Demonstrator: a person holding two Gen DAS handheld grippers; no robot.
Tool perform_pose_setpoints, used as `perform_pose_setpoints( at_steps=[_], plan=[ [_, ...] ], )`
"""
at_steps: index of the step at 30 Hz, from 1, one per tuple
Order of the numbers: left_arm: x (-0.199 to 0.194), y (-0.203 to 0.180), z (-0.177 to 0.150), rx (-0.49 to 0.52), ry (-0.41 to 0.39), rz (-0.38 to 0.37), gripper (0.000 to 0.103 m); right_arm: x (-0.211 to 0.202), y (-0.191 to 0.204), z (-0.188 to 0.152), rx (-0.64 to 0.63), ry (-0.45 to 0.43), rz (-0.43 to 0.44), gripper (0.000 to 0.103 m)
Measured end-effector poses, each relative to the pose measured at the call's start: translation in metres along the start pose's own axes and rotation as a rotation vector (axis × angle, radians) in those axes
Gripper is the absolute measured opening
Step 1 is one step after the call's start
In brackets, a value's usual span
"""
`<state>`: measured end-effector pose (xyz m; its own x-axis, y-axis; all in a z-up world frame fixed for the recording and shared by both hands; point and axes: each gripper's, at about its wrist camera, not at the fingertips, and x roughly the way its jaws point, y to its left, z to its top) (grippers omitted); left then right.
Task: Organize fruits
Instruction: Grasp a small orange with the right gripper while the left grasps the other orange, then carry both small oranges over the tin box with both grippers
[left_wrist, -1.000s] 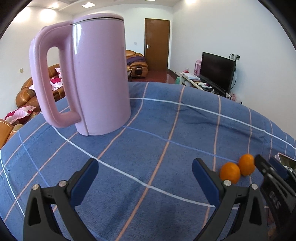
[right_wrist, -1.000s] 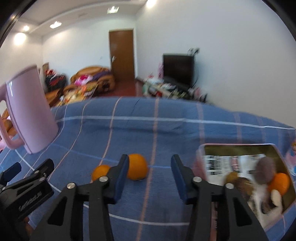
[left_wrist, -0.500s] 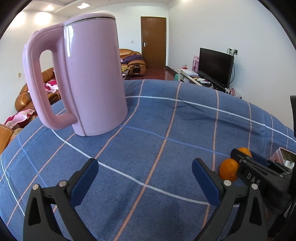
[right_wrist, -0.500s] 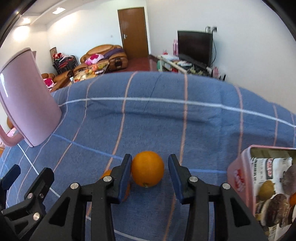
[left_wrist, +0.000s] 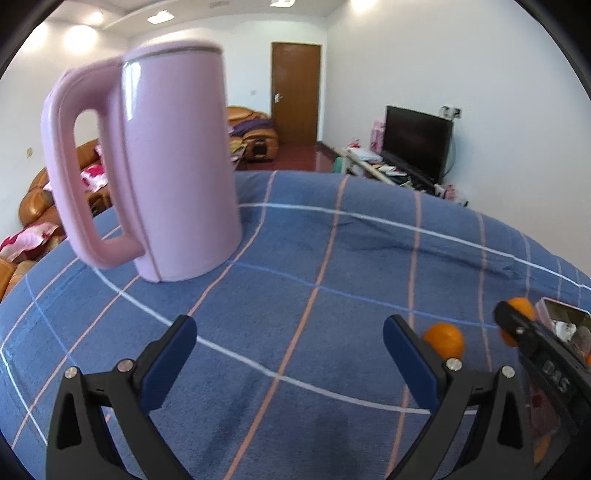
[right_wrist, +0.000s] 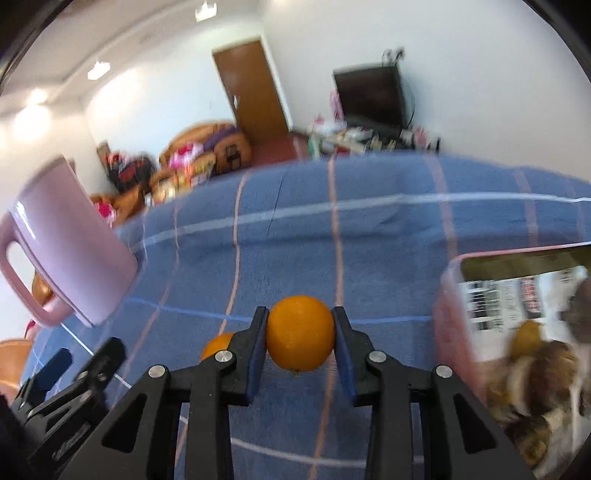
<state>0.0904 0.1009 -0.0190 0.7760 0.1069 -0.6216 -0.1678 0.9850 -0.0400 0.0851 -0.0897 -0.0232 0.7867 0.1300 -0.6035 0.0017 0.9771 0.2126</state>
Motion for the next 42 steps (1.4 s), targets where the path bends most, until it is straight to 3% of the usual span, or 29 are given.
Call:
perform_pose_setpoints(
  at_steps=[9,13,18,24,28,31,34,36,42],
  plan=[
    [-0.005,-0.030,-0.004,0.098,0.005,-0.182,0.102,-0.070,-0.008,-0.022,-0.112,-0.182,-0.122,0.036],
    [0.000,-0.054,-0.001,0.140,0.025,-0.176,0.095,-0.078,-0.012,-0.023,-0.118,-0.203,-0.140,0.036],
    [0.024,-0.087,0.001,0.162,0.129,-0.181,0.079,-0.075,-0.020,-0.021,-0.079,-0.184,-0.124,0.036],
    [0.053,-0.100,-0.001,0.158,0.250,-0.150,0.071,-0.066,-0.024,-0.020,-0.058,-0.157,-0.110,0.036],
    [0.053,-0.100,-0.001,0.155,0.250,-0.157,0.070,-0.061,-0.025,-0.019,-0.053,-0.136,-0.103,0.036],
    [0.050,-0.094,-0.001,0.144,0.240,-0.199,0.053,-0.058,-0.024,-0.019,-0.052,-0.133,-0.106,0.036],
    [0.047,-0.093,-0.002,0.152,0.239,-0.220,0.049,-0.057,-0.024,-0.018,-0.056,-0.136,-0.111,0.036],
    [0.045,-0.093,-0.002,0.155,0.235,-0.249,0.034,-0.060,-0.022,-0.019,-0.058,-0.142,-0.114,0.036],
    [0.026,-0.077,-0.002,0.095,0.154,-0.223,0.034,-0.067,-0.015,-0.023,-0.084,-0.187,-0.131,0.036]
  ],
)
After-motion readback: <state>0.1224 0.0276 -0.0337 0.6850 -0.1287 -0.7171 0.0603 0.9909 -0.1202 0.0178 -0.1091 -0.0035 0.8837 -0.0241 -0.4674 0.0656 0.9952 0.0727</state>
